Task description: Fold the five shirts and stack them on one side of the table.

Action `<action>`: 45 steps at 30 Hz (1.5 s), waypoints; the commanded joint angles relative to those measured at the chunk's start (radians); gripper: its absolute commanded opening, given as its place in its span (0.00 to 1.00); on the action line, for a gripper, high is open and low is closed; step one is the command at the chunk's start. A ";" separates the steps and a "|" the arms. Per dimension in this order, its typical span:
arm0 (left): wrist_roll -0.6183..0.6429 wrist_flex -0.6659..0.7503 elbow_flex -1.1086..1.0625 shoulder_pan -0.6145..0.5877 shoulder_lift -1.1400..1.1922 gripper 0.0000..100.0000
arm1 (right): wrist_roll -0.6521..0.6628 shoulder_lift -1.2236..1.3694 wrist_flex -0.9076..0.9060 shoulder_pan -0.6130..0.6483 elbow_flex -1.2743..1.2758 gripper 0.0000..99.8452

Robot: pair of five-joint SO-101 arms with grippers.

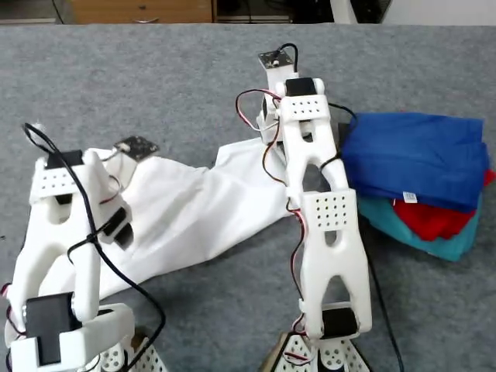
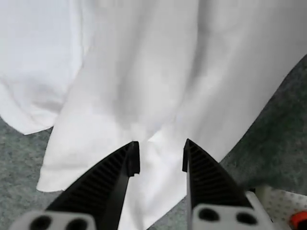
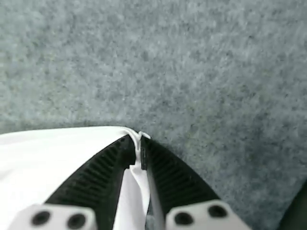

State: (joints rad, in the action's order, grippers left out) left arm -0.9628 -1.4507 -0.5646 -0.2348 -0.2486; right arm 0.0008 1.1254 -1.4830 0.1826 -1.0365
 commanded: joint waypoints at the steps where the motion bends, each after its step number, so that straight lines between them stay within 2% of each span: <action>1: 0.011 -0.072 0.081 -0.009 -0.027 0.16 | -0.005 0.004 0.014 0.010 -0.024 0.00; 6: 0.011 -0.060 -0.063 0.069 -0.085 0.16 | -0.005 0.004 0.014 0.010 -0.024 0.00; 10: 0.021 0.117 -0.215 0.066 -0.091 0.16 | -0.005 0.004 0.014 0.010 -0.024 0.00; 13: 0.071 0.207 -0.244 0.038 -0.091 0.16 | -0.005 0.004 0.014 0.010 -0.024 0.00; 28: 0.095 0.213 -0.242 0.008 -0.093 0.16 | -0.005 0.004 0.014 0.010 -0.024 0.00; 32: 0.112 0.272 -0.305 0.009 -0.091 0.16 | -0.005 0.004 0.014 0.010 -0.024 0.00; 39: 0.230 0.399 -0.373 0.006 -0.091 0.16 | -0.005 0.004 0.014 0.010 -0.024 0.00; 45: 0.247 0.402 -0.371 0.006 -0.097 0.16 | -0.005 0.004 0.014 0.010 -0.024 0.00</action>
State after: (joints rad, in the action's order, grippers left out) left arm -0.7250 -1.0579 -0.9406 -0.2163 -0.3115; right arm 0.0008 1.1254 -1.4830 0.1826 -1.0365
